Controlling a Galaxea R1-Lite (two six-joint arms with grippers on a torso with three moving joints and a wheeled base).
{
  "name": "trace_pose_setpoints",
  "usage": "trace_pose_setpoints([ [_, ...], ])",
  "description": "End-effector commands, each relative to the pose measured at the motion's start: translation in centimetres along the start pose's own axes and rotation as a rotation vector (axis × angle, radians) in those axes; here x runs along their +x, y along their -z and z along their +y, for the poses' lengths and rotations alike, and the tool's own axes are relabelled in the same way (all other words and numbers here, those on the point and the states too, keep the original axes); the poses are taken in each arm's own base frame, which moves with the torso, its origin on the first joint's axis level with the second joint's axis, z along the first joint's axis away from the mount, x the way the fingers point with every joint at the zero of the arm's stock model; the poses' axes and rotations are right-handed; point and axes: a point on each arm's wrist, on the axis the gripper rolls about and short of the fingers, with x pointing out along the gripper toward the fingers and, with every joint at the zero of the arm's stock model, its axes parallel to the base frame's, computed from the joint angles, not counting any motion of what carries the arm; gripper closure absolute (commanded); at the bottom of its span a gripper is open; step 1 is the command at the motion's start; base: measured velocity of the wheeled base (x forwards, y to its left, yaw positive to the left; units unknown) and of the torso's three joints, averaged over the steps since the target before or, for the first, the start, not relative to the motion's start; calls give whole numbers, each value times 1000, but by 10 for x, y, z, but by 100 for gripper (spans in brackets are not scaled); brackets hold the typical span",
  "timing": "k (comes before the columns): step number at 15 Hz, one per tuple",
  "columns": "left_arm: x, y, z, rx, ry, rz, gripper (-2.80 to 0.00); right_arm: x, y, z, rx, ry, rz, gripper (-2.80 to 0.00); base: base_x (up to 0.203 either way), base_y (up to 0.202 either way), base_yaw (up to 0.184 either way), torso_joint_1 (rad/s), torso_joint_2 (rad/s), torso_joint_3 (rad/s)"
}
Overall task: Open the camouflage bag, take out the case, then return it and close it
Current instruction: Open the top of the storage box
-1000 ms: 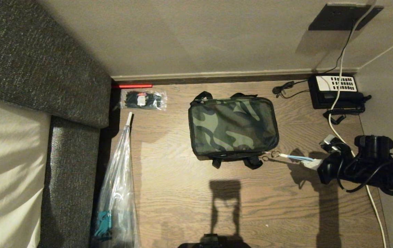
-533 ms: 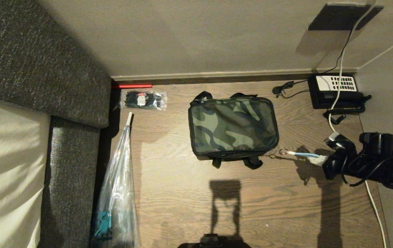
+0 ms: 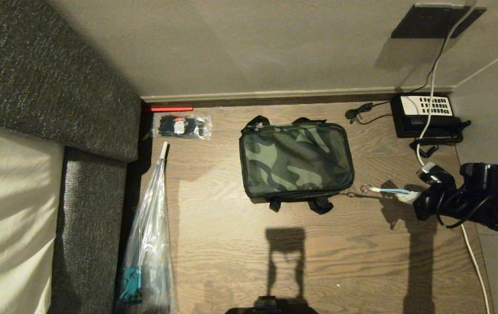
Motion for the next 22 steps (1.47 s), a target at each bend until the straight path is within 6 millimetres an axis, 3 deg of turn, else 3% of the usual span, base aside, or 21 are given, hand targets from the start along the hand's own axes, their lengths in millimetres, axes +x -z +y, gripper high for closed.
trace_pose_setpoints([
  [1, 0, 0, 0, 0, -1, -1, 0, 1, 1, -1, -2, 1, -2, 0, 0, 0, 0, 0, 0, 0],
  [4, 0, 0, 0, 0, 0, -1, 0, 1, 2, -1, 8, -4, -2, 0, 0, 0, 0, 0, 0, 0],
  [5, 0, 0, 0, 0, -1, -1, 0, 2, 2, 0, 8, -10, -6, -280, 0, 0, 0, 0, 0, 0],
  [11, 0, 0, 0, 0, -1, -1, 0, -5, 20, 19, -46, -62, 49, -280, 0, 0, 0, 0, 0, 0],
  [13, 0, 0, 0, 0, 0, -1, 0, -5, 17, 31, -14, -111, 38, -280, 0, 0, 0, 0, 0, 0],
  [19, 0, 0, 0, 0, -1, -1, 0, 26, -26, 69, 224, -211, -63, -280, 0, 0, 0, 0, 0, 0],
  [22, 0, 0, 0, 0, -1, -1, 0, 44, -46, 85, 208, -233, -173, -280, 0, 0, 0, 0, 0, 0],
])
